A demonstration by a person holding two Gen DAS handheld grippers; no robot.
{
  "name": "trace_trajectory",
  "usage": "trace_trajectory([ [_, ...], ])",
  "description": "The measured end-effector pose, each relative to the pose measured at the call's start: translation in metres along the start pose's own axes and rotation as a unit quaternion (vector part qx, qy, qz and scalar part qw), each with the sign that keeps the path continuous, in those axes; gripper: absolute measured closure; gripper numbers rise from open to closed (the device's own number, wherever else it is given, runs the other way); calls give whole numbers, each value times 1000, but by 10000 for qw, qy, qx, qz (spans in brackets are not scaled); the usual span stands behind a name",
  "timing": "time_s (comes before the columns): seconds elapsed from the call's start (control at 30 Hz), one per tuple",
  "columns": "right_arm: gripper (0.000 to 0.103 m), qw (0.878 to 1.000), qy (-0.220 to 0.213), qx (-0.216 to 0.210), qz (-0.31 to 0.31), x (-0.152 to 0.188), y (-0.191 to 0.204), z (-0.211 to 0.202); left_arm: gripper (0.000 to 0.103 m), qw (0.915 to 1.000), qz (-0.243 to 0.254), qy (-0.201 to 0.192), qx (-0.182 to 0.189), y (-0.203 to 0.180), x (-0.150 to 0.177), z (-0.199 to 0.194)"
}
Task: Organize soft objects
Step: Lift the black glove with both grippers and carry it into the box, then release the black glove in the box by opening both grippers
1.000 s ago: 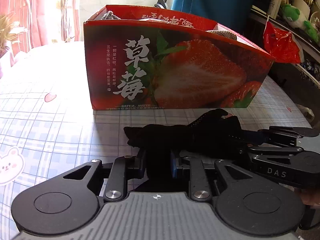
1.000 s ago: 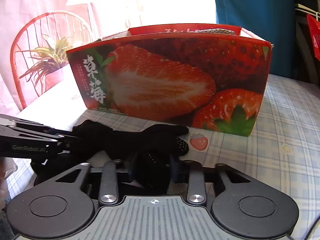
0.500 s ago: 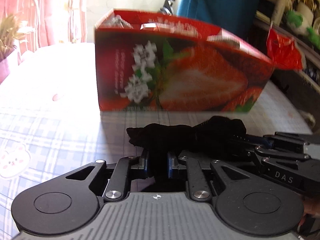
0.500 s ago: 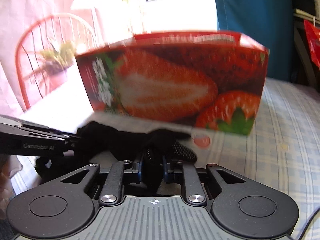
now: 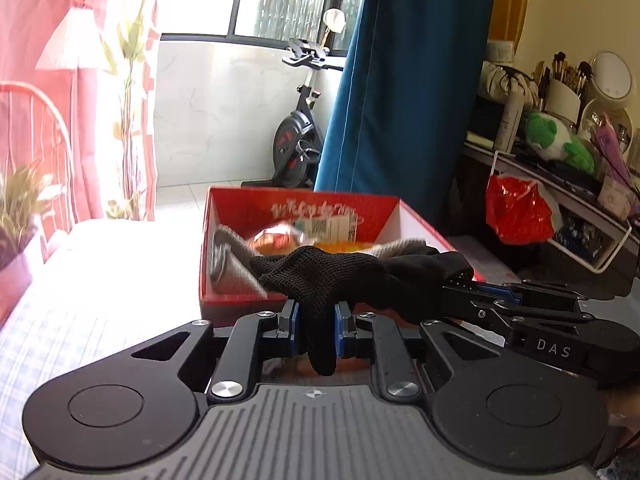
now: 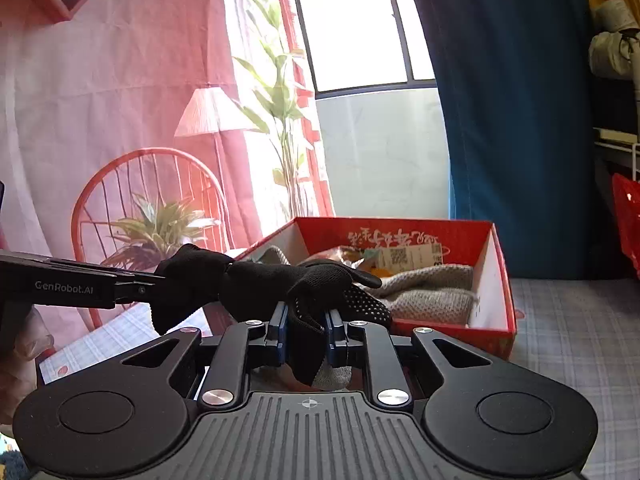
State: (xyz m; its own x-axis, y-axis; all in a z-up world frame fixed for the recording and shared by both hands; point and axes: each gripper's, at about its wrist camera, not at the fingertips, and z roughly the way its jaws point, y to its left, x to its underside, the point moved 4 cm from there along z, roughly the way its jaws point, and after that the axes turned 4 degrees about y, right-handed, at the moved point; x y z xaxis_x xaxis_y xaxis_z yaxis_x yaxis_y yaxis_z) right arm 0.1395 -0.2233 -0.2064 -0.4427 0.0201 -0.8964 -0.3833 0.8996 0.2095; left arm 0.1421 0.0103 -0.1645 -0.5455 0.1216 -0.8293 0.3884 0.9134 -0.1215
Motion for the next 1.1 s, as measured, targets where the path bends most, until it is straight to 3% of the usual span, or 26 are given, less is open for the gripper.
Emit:
trace_trajectory([
  [0.2,87,9997,79,231,-58,-42,-22,21,85,9996,-125,179,185,1,-36,29],
  [0.47,87,9940,701,836,48,-60,-57,88,85,9921,-694,1010,266,14,-61,105],
  [0.73,86,9813,1441,1273,46,-41,-78,142,84,9834,-83,1805,-177,8,-55,170],
  [0.83,84,9723,2013,1162,245,-27,-86,161,84,9777,15,2089,-207,10,-50,188],
  [1.1,84,9654,2355,794,787,-24,-109,174,84,9711,452,2335,-197,13,-47,202],
])
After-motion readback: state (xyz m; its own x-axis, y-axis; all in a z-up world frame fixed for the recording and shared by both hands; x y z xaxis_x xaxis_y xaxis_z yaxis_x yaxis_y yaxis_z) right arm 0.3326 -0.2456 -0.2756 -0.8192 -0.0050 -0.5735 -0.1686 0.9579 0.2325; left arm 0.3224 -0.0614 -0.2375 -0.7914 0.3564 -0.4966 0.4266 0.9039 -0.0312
